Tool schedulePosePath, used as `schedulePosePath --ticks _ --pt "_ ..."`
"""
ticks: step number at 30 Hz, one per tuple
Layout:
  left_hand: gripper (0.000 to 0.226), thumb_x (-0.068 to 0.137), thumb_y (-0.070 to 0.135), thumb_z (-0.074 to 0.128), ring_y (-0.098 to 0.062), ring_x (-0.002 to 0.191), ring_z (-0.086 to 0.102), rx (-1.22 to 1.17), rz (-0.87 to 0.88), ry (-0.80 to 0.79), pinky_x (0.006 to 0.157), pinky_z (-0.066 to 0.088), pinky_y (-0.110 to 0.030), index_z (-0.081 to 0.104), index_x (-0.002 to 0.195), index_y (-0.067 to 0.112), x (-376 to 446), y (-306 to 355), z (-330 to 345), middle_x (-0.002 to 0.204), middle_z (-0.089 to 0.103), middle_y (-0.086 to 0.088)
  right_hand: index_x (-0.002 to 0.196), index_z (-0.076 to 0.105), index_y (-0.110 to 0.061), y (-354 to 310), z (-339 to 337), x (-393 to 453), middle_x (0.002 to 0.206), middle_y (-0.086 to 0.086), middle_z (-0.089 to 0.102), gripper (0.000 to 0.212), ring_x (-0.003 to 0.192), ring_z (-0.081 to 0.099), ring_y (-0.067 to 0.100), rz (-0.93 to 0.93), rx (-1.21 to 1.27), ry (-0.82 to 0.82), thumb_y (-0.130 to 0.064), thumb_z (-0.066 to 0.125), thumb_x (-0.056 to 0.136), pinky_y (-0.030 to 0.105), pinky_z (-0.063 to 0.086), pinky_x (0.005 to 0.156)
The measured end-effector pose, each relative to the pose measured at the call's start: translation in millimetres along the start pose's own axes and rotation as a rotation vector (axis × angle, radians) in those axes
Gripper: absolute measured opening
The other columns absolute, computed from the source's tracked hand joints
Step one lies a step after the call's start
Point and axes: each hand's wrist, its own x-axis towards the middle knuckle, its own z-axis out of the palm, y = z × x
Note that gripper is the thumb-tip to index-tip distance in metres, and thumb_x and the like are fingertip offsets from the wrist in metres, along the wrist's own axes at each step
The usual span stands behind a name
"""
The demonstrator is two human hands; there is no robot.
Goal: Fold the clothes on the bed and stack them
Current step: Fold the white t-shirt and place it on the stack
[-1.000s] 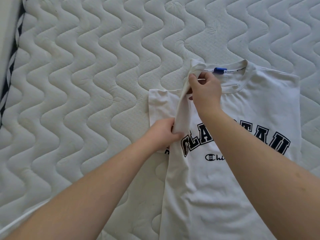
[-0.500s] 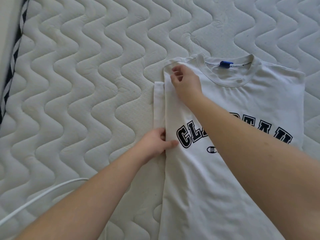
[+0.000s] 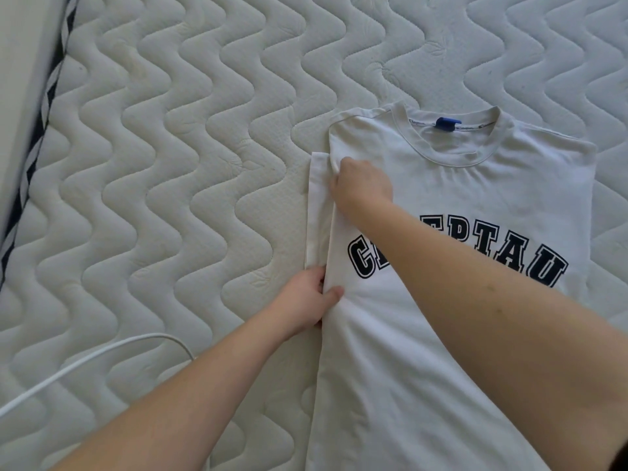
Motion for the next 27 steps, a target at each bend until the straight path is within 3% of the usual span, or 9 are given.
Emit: schedulePosePath --ticks 8,14,18,21,25,27 --pt "0.023 0.095 0.026 0.058 -0.031 0.085 0.068 -0.011 0.041 0.045 0.07 0.059 -0.049 0.061 0.11 0.008 -12 0 -11 0.095 0.07 -0.015 0.091 0.054 -0.008 -9 -8 -18 0.084 0.006 0.057 0.026 0.076 0.049 0.025 -0.07 0.216 0.204 -0.027 0.039 0.101 0.036 0.037 0.063" --pt "0.019 0.095 0.026 0.059 -0.027 0.081 0.07 -0.092 -0.008 0.078 0.067 0.061 -0.046 0.062 0.106 0.011 -15 -18 -25 0.091 0.072 -0.011 0.09 0.052 -0.012 -24 6 -17 0.087 0.004 0.058 0.025 0.079 0.051 0.024 -0.086 0.246 0.178 -0.03 0.039 0.102 0.036 0.038 0.063" --pt "0.024 0.094 0.033 0.061 -0.023 0.077 0.067 -0.088 -0.042 0.083 0.074 0.058 -0.041 0.064 0.102 0.011 -10 -33 -25 0.08 0.068 -0.004 0.103 0.059 -0.012 -27 17 -10 0.101 0.005 0.062 0.027 0.092 0.054 0.024 -0.092 0.273 0.09 -0.03 0.039 0.102 0.035 0.041 0.072" --pt "0.032 0.091 0.035 0.066 -0.019 0.098 0.069 -0.236 -0.098 0.001 0.092 0.054 -0.043 0.062 0.117 0.017 -9 -46 -19 0.104 0.073 0.001 0.114 0.061 -0.014 -26 20 -8 0.113 0.004 0.061 0.027 0.105 0.054 0.024 -0.133 0.338 0.05 -0.026 0.04 0.101 0.037 0.044 0.088" --pt "0.032 0.092 0.023 0.066 -0.019 0.102 0.069 -0.347 -0.089 -0.033 0.097 0.052 -0.043 0.06 0.123 0.016 -7 -57 -16 0.108 0.074 -0.002 0.138 0.05 -0.018 -14 19 -9 0.134 0.003 0.056 0.04 0.125 0.045 0.025 -0.227 0.344 -0.001 -0.017 0.038 0.1 0.033 0.035 0.104" --pt "0.029 0.095 0.024 0.064 -0.02 0.101 0.07 -0.396 -0.109 -0.044 0.097 0.053 -0.042 0.062 0.121 0.014 -7 -59 -13 0.108 0.074 -0.003 0.145 0.043 -0.021 -5 19 -12 0.138 0.003 0.054 0.045 0.129 0.041 0.024 -0.262 0.342 -0.046 -0.016 0.037 0.1 0.029 0.031 0.101"
